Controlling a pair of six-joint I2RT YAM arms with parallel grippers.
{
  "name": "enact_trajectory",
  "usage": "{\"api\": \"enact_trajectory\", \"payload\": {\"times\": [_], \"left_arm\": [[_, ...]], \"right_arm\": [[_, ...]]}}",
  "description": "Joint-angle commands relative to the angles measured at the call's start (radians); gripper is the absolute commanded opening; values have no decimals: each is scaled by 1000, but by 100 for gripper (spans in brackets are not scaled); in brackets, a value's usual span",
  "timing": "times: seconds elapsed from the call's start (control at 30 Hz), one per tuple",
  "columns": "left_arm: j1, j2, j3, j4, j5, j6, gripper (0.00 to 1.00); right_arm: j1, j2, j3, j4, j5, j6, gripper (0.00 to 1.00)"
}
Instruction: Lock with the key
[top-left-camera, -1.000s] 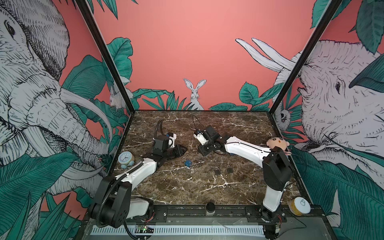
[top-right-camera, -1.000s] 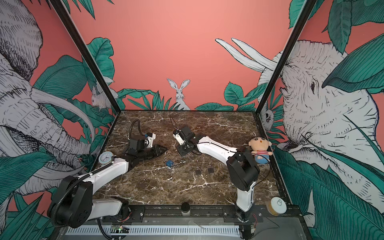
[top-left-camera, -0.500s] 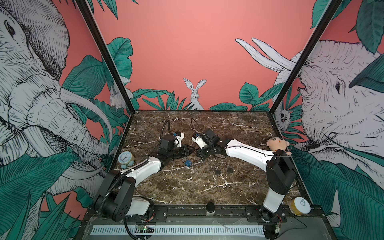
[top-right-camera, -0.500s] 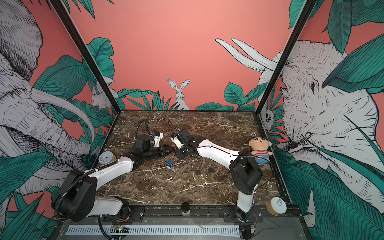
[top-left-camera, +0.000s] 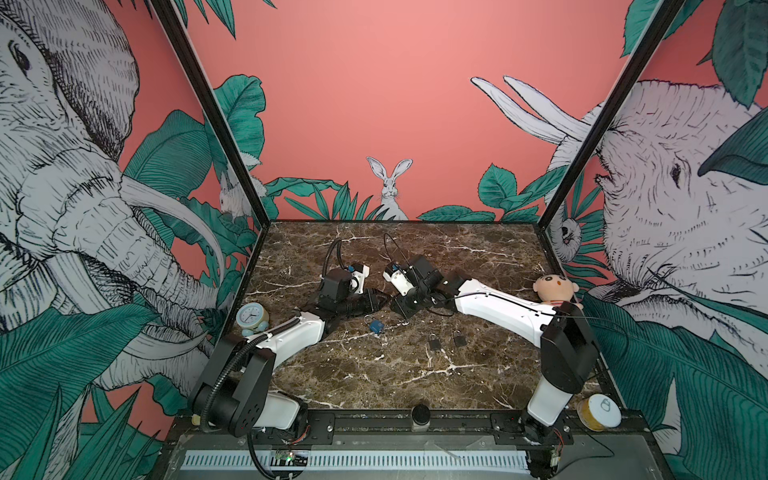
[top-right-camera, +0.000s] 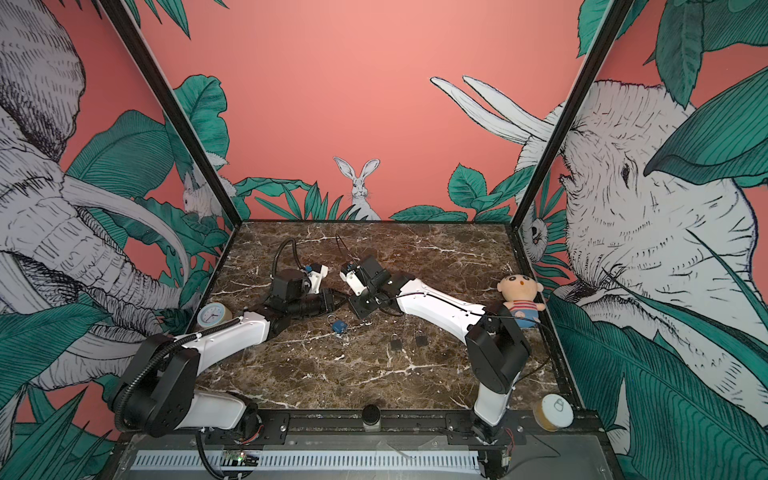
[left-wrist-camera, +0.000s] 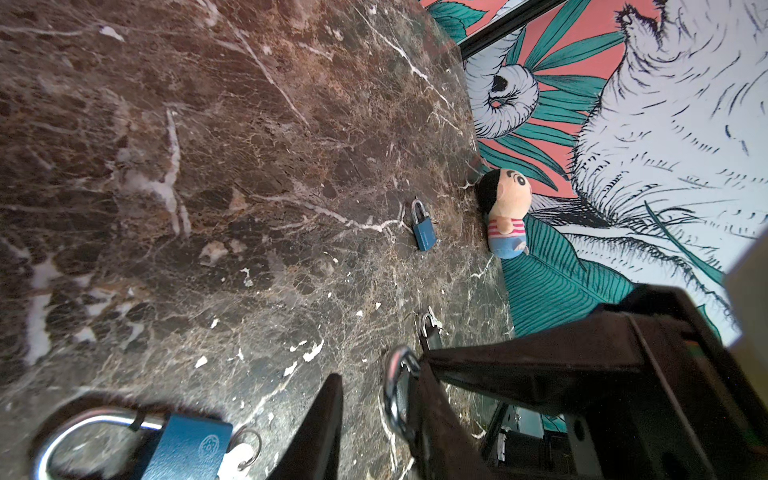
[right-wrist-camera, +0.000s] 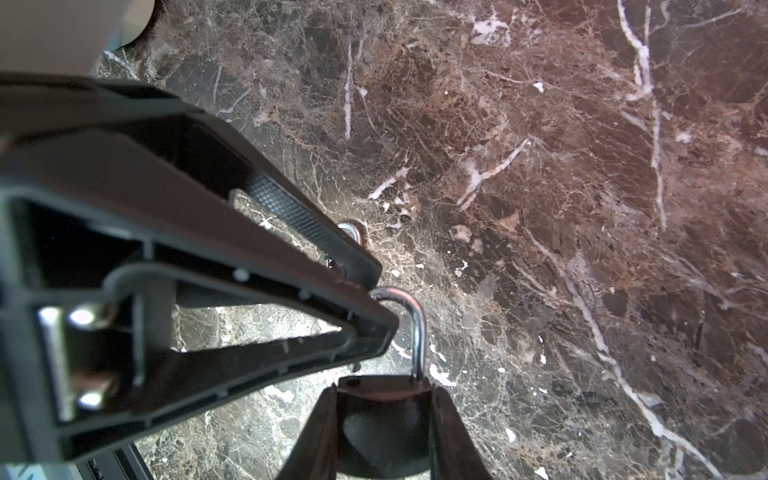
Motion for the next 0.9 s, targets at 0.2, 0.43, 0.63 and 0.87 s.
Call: {"api": "enact_trajectory", "payload": {"times": [0.2,0.43,0.63,0.87], "left_arm": [[-10,22,26,51,25,-17,28],[-12,35,28,67,25,-26,24],[-14,39,34,72,25,-28,22],[-14,40,31,75,25,-30,17]], "right_arm": [[12,-17,18,22,-6,6,15],[12,-14,25,16,-7,2,15],[13,-13,27,13,-8,1,15],[15,-14,31,12,-6,0,15]]}}
